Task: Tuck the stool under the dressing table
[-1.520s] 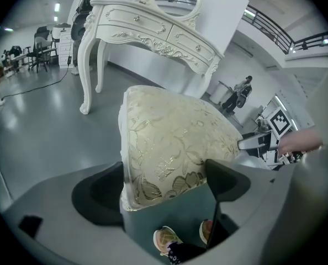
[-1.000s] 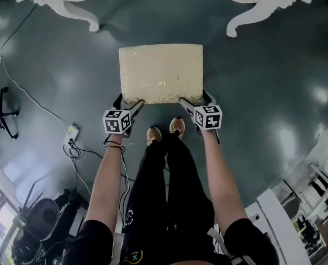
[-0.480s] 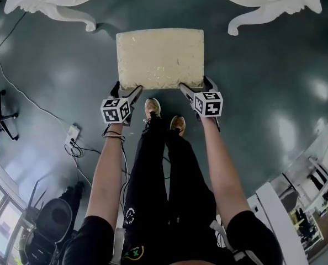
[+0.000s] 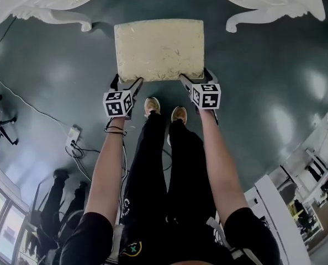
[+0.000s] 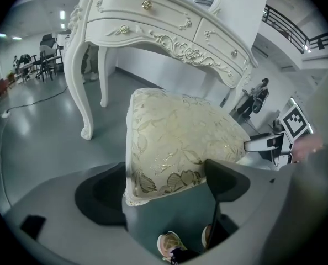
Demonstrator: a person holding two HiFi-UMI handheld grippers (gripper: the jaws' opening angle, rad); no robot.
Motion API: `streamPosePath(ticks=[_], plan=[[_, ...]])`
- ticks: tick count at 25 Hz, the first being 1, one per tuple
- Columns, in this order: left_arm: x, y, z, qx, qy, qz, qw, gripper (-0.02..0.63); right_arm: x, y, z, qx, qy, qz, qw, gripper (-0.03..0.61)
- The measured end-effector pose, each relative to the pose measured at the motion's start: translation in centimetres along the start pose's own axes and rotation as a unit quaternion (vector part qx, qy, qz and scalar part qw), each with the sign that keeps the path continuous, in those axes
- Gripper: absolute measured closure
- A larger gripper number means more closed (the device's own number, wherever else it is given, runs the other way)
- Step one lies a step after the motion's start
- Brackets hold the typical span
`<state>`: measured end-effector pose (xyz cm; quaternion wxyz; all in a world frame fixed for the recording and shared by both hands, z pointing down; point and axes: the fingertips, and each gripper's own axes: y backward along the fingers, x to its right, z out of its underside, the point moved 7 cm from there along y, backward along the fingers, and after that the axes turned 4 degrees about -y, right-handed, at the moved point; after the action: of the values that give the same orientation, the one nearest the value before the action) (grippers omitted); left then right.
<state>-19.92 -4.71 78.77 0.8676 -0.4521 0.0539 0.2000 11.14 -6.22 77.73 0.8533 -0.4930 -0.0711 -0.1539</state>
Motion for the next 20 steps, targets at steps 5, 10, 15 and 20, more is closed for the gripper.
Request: streamPosePath(ticks=[5, 10, 15, 20], plan=[[-0.6, -1.1, -2.2, 0.019, -0.013, -0.042, 0.9988, 0.15, 0.1, -1.3, -2.5, 0.005, 0.006, 0.005, 1.0, 0.126], [-0.8, -2.9, -5.2, 0.011, -0.006, -0.06, 0.9981, 0.163, 1.1, -2.6, -5.6, 0.003, 0.01, 0.009, 1.0, 0.127], [-1.3, -3.3, -6.0, -0.011, 0.001, -0.059, 0.9982, 0.162, 1.1, -3.3, -6.6, -0.01, 0.014, 0.01, 1.0, 0.126], [-1.2, -4.3, -7.4, 0.0, -0.006, -0.08, 0.9968, 0.162, 1.8, -4.0, -8.2, -0.004, 0.019, 0.006, 1.0, 0.126]])
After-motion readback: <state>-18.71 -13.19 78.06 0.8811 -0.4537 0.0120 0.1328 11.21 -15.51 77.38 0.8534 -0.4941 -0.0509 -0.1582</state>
